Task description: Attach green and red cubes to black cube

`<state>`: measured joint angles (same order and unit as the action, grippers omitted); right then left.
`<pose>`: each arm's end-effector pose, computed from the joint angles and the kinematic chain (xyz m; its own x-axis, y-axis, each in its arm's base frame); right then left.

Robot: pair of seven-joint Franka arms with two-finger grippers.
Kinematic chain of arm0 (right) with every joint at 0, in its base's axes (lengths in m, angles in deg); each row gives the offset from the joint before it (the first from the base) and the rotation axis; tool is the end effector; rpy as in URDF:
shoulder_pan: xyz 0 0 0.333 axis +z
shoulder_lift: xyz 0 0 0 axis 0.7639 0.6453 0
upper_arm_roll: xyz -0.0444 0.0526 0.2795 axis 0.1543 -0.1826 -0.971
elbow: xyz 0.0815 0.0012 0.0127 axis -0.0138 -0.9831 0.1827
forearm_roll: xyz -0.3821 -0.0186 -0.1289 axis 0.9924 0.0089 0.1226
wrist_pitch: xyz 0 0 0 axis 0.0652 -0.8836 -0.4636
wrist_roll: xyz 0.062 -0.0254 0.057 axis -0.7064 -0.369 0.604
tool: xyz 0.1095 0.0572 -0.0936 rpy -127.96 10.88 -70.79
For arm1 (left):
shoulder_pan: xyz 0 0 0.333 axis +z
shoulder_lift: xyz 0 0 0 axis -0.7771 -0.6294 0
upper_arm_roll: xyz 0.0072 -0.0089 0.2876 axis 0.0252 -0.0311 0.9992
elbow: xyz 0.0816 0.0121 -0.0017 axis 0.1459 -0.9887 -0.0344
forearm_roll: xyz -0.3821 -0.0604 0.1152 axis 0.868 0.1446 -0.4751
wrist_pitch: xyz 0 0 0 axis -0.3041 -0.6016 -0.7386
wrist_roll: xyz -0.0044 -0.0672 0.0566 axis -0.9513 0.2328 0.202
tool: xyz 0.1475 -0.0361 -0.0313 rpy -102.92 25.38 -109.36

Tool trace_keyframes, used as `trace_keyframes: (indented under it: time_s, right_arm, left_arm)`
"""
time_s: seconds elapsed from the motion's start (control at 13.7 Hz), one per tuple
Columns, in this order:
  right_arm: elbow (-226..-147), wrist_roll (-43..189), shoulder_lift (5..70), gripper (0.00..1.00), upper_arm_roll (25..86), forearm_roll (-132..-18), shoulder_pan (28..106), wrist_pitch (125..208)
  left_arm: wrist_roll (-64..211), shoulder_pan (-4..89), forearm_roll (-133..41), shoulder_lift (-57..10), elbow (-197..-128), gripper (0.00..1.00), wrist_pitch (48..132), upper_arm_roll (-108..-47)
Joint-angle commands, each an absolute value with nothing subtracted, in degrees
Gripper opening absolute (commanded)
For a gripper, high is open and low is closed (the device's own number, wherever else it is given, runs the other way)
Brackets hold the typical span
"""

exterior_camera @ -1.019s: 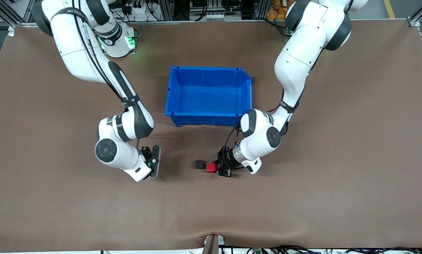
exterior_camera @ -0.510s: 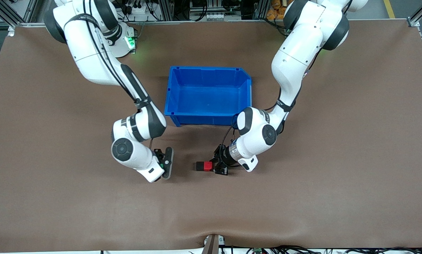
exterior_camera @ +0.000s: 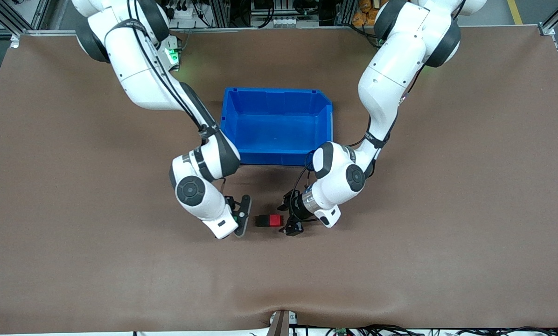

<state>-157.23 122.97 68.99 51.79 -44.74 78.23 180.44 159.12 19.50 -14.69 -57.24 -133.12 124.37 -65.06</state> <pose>0.6734 0.3490 0.1297 0.1973 0.9749 0.1034 0.9786 -0.2021 0.0382 0.6389 -0.4569 0.1083 0.0292 0.8248 -0.5646 0.9873 0.0644 0.1452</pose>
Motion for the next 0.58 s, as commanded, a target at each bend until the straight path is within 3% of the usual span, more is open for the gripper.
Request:
trace_keyframes:
  time_s: [0.0,0.29,0.51]
  right_arm:
    - [-152.57,119.37,71.93,0.00,53.09,-43.73,79.87,179.25]
    - [-150.64,118.06,73.42,0.00,54.84,-43.73,82.06,179.25]
    - [-149.41,116.73,74.48,0.00,55.20,-43.64,83.03,179.34]
  left_arm:
    - [159.20,20.05,-14.31,-56.42,-132.22,1.00,122.50,-64.60]
    - [154.91,26.11,-17.57,-53.35,-132.57,1.00,112.39,-64.51]
    - [152.52,27.79,-23.16,-52.64,-132.66,1.00,109.39,-64.07]
